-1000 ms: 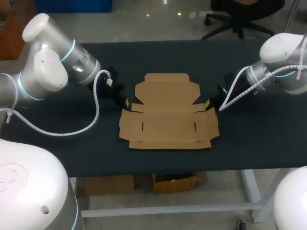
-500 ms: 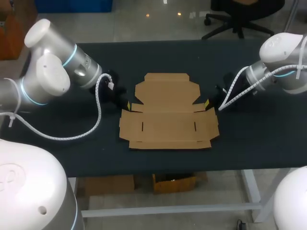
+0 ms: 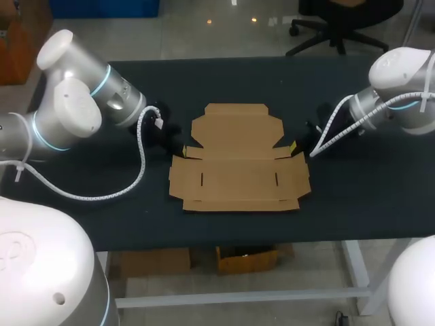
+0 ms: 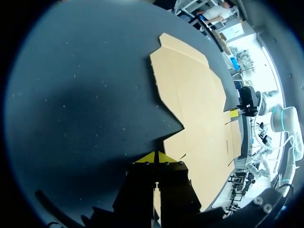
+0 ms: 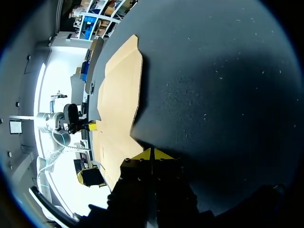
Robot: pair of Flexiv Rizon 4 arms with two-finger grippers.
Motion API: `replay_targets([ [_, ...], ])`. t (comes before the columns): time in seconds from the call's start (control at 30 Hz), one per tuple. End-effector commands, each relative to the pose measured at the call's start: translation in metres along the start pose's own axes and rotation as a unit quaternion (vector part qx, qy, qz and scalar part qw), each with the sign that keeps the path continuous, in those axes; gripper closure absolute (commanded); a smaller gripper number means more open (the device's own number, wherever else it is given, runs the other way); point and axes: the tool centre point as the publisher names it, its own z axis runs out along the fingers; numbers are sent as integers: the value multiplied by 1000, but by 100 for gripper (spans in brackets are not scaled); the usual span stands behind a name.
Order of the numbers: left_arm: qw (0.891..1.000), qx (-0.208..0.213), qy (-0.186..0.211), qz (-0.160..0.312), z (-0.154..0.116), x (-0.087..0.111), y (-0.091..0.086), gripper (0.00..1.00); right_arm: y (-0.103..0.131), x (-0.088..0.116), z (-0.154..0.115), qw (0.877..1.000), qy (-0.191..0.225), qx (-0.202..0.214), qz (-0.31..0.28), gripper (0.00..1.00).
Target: Assemble the packaging by folding the flat box into shape, placing the metal phone stand inside, and closing the box properly
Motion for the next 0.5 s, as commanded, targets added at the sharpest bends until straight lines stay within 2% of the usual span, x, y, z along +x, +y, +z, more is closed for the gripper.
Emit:
replay_targets([
  [0.03, 1000, -3, -3, 0, 4, 2, -1, 100, -1, -1, 1, 1000, 4, -2, -3, 100],
  [0.5, 1000, -3, -6, 2, 4, 4, 0, 100, 0, 3, 1, 1000, 7, -4, -9, 100],
])
